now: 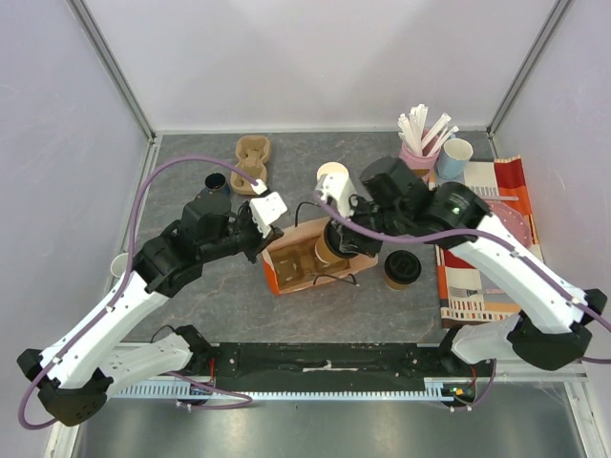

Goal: Pack the takeout coffee

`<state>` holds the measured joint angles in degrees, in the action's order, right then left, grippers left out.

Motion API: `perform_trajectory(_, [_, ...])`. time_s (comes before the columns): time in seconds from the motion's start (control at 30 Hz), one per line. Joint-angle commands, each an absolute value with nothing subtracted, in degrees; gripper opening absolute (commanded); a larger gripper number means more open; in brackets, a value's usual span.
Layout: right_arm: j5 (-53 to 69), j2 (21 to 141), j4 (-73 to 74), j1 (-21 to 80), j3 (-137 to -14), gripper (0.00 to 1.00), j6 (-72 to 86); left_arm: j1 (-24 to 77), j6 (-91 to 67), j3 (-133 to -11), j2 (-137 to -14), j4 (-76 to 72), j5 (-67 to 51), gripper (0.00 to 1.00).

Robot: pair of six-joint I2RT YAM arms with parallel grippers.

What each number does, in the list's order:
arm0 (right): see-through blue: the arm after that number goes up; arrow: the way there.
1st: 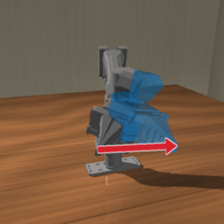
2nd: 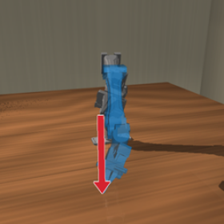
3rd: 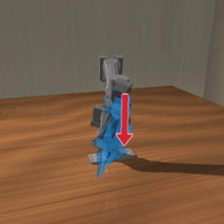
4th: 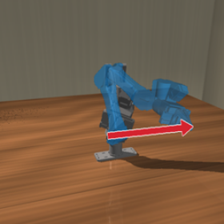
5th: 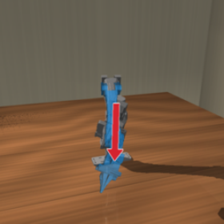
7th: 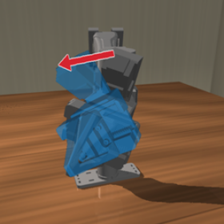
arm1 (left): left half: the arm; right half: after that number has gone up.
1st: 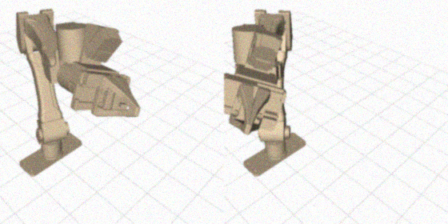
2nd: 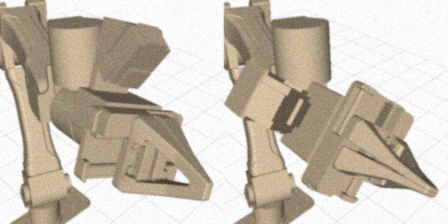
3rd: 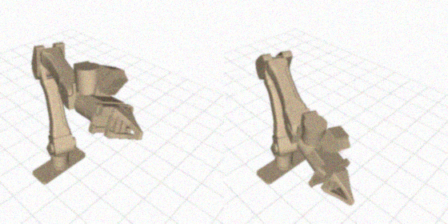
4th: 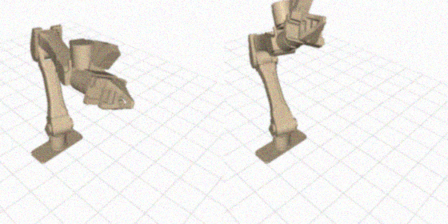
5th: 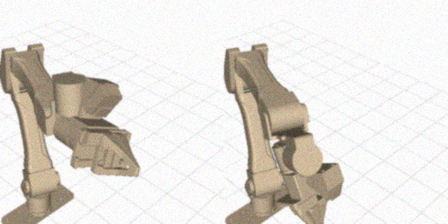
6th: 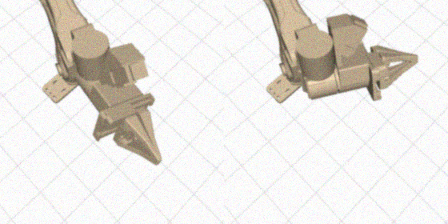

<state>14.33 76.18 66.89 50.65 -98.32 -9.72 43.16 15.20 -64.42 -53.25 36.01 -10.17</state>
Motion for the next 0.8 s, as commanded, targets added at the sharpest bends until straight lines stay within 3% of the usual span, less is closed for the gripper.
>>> perform_trajectory(0.0, [8.35, 78.84, 64.86, 53.87, -97.12, 0.0, -14.5, 43.24, 12.31, -64.25, -52.12, 33.05, -12.04, 0.02])
perform_trajectory(0.77, [6.5, 86.74, 59.15, 54.23, -89.47, 0.0, -11.86, 39.03, 4.66, -60.38, -53.61, 32.69, -19.16, 0.02])
